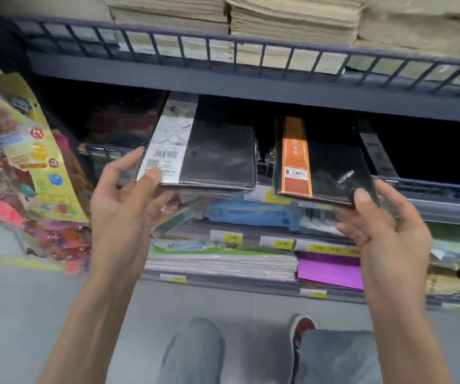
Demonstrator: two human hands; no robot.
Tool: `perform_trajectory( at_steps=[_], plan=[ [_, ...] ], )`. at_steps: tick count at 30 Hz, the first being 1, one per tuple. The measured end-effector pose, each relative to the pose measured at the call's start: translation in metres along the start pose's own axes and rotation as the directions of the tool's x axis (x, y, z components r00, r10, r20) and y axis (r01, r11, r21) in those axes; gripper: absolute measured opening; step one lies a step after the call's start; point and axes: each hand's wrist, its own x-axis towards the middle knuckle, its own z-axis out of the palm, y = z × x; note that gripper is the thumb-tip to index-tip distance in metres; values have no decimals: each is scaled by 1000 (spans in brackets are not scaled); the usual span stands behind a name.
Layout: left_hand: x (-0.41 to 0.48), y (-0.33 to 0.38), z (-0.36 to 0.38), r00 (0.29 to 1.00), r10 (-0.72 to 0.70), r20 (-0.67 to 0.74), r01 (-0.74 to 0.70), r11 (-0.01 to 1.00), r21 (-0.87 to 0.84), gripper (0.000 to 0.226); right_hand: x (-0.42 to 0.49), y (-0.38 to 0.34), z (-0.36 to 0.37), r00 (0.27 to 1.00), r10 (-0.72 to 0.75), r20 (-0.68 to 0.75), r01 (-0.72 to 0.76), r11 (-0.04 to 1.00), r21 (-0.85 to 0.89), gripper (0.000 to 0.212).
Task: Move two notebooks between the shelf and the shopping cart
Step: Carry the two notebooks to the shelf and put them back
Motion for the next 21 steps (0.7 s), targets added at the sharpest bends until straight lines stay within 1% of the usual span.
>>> perform_trajectory(
  at_steps=[3, 5, 7, 10, 11, 14, 17, 19, 21],
  plan=[
    [6, -13, -6, 999, 51, 8, -51, 999, -6, 28, 0, 13, 1, 996, -89, 1, 89, 996, 3, 44],
    [10, -18, -7, 996, 89, 1, -89, 996, -13, 24, 2, 18, 1, 992, -128, -10, 128, 992, 22, 42],
    [13, -21, -7, 991, 131, -9, -131, 991, -6, 22, 3, 22, 1, 988, -155, -5, 155, 988, 23, 45],
    [14, -21, -4, 979, 203, -27, -202, 979, 16, 29, 4, 24, 0, 983, -181, 19, 182, 983, -1, 60],
    [14, -20, -3, 974, 223, -28, -223, 975, 22, 32, 4, 24, -1, 982, -187, 34, 187, 982, -10, 62],
    [12, -18, 0, 965, 262, -20, -261, 965, 39, 39, 6, 24, -5, 978, -195, 67, 197, 980, -26, 63],
    [12, -17, 3, 964, 266, -2, -265, 963, 49, 53, 10, 23, -7, 978, -195, 75, 198, 980, -33, 61],
    [11, -16, 4, 967, 256, 15, -256, 965, 55, 55, 13, 25, -7, 978, -194, 72, 196, 980, -28, 55],
    [11, -16, 6, 968, 250, 30, -251, 966, 63, 51, 16, 27, -7, 977, -201, 70, 202, 979, -10, 54]
  ],
)
